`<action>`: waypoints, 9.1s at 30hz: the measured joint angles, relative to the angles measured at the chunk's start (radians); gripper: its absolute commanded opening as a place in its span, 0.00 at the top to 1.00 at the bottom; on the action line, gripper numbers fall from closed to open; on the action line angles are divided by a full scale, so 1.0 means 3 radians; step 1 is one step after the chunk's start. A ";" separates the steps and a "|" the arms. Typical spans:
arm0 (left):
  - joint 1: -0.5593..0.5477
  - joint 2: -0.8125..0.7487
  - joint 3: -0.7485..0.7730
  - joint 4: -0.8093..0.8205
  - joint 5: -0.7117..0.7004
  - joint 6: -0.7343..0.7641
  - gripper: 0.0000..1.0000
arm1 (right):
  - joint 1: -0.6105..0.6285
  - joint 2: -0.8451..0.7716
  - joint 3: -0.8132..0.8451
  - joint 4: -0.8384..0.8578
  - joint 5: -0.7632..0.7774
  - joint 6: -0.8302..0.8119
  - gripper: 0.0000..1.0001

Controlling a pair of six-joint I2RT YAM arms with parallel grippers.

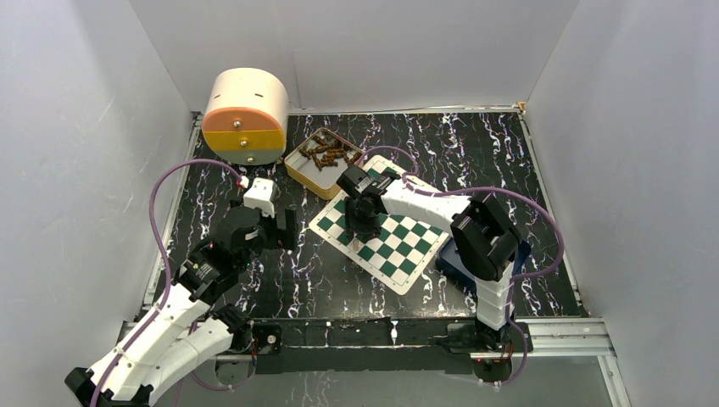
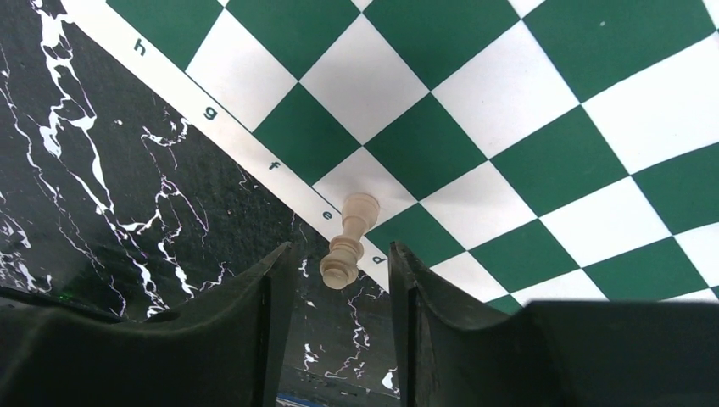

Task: Set up the chess pieces on the board
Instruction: Place the chess piece on the chessboard, then pick up the chess piece from the storage box, then place the chess piece on the chessboard, then pick up the chess piece from the storage box.

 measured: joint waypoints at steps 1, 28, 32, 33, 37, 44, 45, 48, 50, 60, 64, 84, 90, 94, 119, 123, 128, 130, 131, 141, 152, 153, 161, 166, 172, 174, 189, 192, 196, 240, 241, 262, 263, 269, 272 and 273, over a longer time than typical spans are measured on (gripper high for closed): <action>0.0000 0.0000 0.0000 0.0000 0.0000 0.0000 0.05 | 0.0000 0.0000 0.0008 -0.0004 0.0008 -0.0001 0.46; 0.0001 0.0058 0.0000 0.0003 0.0028 0.0001 0.05 | -0.0898 -0.2070 -0.0937 -0.0743 0.0966 -0.0065 0.57; 0.0001 0.0058 0.0000 0.0005 0.0036 0.0003 0.05 | -0.1405 -0.2243 -0.1180 -0.0838 0.1022 -0.0142 0.58; 0.0000 0.0058 0.0000 0.0006 0.0036 0.0003 0.05 | -0.1522 -0.2274 -0.1239 -0.0843 0.1024 -0.0169 0.58; 0.0000 0.0058 0.0000 0.0014 0.0046 0.0003 0.05 | -0.1901 -0.2296 -0.1433 -0.0827 0.1010 -0.0309 0.59; 0.0000 0.0045 0.0000 0.0022 0.0051 0.0003 0.05 | -0.2354 -0.2219 -0.1684 -0.0632 0.0782 -0.0459 0.60; 0.0000 0.0043 0.0000 0.0023 0.0051 0.0003 0.05 | -0.2411 -0.2199 -0.1720 -0.0580 0.0740 -0.0484 0.60; 0.0000 0.0042 0.0000 0.0023 0.0055 0.0004 0.05 | -0.2520 -0.2171 -0.1822 -0.0443 0.0669 -0.0521 0.60; 0.0000 0.0042 0.0000 0.0023 0.0056 0.0005 0.05 | -0.2594 -0.2155 -0.1892 -0.0361 0.0612 -0.0547 0.61; 0.0000 0.0036 0.0000 0.0024 0.0060 0.0015 0.05 | -0.2886 -0.2007 -0.2140 -0.0090 0.0334 -0.0637 0.62; 0.0000 0.0045 -0.0001 0.0024 0.0070 0.0015 0.05 | -0.2886 -0.1974 -0.2140 0.0003 0.0271 -0.0670 0.62; 0.0000 0.0046 -0.0003 0.0024 0.0072 0.0024 0.05 | -0.2886 -0.1844 -0.2183 0.0113 0.0221 -0.0690 0.72; 0.0000 0.0046 -0.0005 0.0024 0.0072 0.0024 0.05 | -0.2886 -0.1844 -0.2183 0.0117 0.0220 -0.0702 0.78; 0.0000 0.0046 -0.0005 0.0024 0.0072 0.0024 0.05 | -0.2886 -0.1848 -0.2174 0.0080 0.0220 -0.0721 0.78; 0.0000 0.0177 -0.0009 0.0099 0.0392 0.0024 0.04 | -0.2808 -0.2393 -0.1254 -0.0623 -0.0186 -0.0762 0.79; 0.0000 0.0189 -0.0010 0.0100 0.0406 0.0003 0.02 | -0.2589 -0.2439 -0.1241 -0.0665 -0.0267 -0.0726 0.79; 0.0001 0.0067 -0.0048 0.0127 0.0304 -0.0056 0.02 | -0.2115 -0.2447 -0.1255 -0.0697 -0.0280 -0.0538 0.79; 0.0000 0.0006 -0.0070 0.0126 0.0273 -0.0060 0.02 | -0.1843 -0.2448 -0.1286 -0.0690 -0.0275 -0.0444 0.79; 0.0000 -0.0018 -0.0071 0.0126 0.0262 -0.0061 0.02 | -0.1712 -0.2449 -0.1316 -0.0675 -0.0262 -0.0388 0.79; 0.0001 -0.0094 -0.0075 0.0127 0.0178 -0.0060 0.02 | -0.0614 -0.2286 -0.1534 -0.0543 0.0003 0.0167 0.79; 0.0000 -0.0094 -0.0075 0.0127 0.0144 -0.0050 0.02 | -0.0184 -0.1737 -0.1615 -0.0266 0.0188 0.0458 0.79; 0.0000 -0.0095 -0.0075 0.0127 0.0142 -0.0050 0.02 | -0.0181 -0.1713 -0.1642 -0.0243 0.0187 0.0467 0.78; 0.0000 -0.0107 -0.0075 0.0127 0.0128 -0.0039 0.02 | -0.0179 -0.1658 -0.1804 -0.0064 0.0150 0.0490 0.78; 0.0000 -0.0107 -0.0075 0.0127 0.0130 -0.0037 0.02 | -0.0177 -0.1586 -0.1831 0.0017 0.0150 0.0490 0.79; 0.0000 -0.0107 -0.0080 0.0127 0.0130 -0.0036 0.02 | -0.0174 -0.1517 -0.1848 0.0071 0.0168 0.0490 0.78; 0.0000 -0.0107 -0.0081 0.0127 0.0130 -0.0036 0.02 | -0.0174 -0.1516 -0.1858 0.0070 0.0174 0.0490 0.77; 0.0000 -0.0107 -0.0094 0.0126 0.0120 -0.0034 0.02 | -0.0174 -0.1451 -0.1860 0.0093 0.0186 0.0490 0.67; 0.0000 -0.0107 -0.0094 0.0126 0.0120 -0.0032 0.02 | -0.0174 -0.1451 -0.1860 0.0093 0.0186 0.0490 0.62; 0.0000 -0.0107 -0.0094 0.0126 0.0120 -0.0027 0.02 | -0.0174 -0.1451 -0.1857 0.0086 0.0187 0.0490 0.57; 0.0001 -0.0094 -0.0097 0.0126 0.0182 -0.0013 0.02 | -0.2262 -0.2324 -0.1729 -0.0406 0.0918 -0.0580 0.61; 0.0000 -0.0094 -0.0098 0.0126 0.0183 -0.0010 0.02 | -0.2318 -0.2314 -0.1770 -0.0355 0.0898 -0.0596 0.61; 0.0000 -0.0104 -0.0099 0.0126 0.0183 0.0014 0.02 | -0.2772 -0.2078 -0.2085 0.0212 0.0669 -0.0763 0.55; 0.0000 -0.0104 -0.0099 0.0126 0.0183 0.0014 0.02 | -0.2776 -0.2074 -0.2094 0.0234 0.0669 -0.0762 0.56; 0.0000 -0.0103 -0.0099 0.0126 0.0183 0.0014 0.02 | -0.2778 -0.2056 -0.2191 0.0267 0.0636 -0.0762 0.58; 0.0000 -0.0103 -0.0099 0.0126 0.0184 0.0014 0.02 | -0.2780 -0.2010 -0.2191 0.0300 0.0608 -0.0762 0.61; 0.0000 -0.0103 -0.0099 0.0126 0.0184 0.0014 0.02 | -0.2780 -0.2001 -0.2191 0.0310 0.0603 -0.0762 0.61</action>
